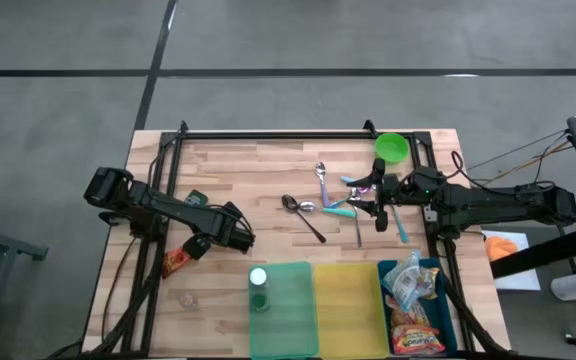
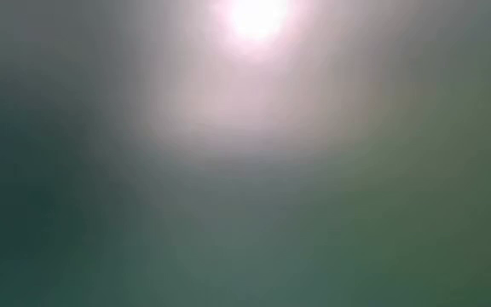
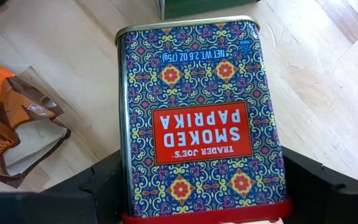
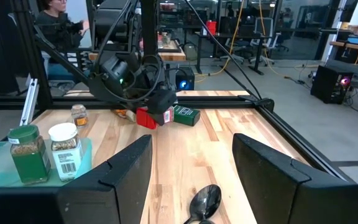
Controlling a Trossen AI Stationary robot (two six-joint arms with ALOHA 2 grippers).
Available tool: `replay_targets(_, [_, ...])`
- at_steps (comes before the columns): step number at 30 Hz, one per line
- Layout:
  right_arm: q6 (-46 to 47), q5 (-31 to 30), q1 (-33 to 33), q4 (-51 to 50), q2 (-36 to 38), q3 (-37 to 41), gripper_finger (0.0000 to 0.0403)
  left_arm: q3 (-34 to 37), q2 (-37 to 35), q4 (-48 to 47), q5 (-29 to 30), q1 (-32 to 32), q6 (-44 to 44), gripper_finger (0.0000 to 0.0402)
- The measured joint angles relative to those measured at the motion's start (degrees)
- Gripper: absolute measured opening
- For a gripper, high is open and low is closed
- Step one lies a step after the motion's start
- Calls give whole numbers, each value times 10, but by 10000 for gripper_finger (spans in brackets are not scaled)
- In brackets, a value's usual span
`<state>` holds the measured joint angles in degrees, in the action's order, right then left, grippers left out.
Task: Pick & Place Food Item
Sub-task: Put the red seasoning can into the green bin
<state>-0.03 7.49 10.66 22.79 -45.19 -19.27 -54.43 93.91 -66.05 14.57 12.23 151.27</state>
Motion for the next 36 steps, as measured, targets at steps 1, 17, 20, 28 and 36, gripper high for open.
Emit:
replay_targets(1, [0, 0, 0, 0, 0, 0, 221, 0, 0, 0, 0, 0, 0, 304])
replay_targets(17, [0, 0, 0, 0, 0, 0, 221, 0, 0, -1, 0, 0, 0, 293])
replay_targets(20, [0, 0, 0, 0, 0, 0, 221, 0, 0, -2, 0, 0, 0, 293])
replay_targets(28, [0, 0, 0, 0, 0, 0, 221, -6, 0, 0, 0, 0, -2, 295])
replay_targets(36, [0, 0, 0, 0, 0, 0, 221, -46, -1, -7, 5, 0, -52, 298])
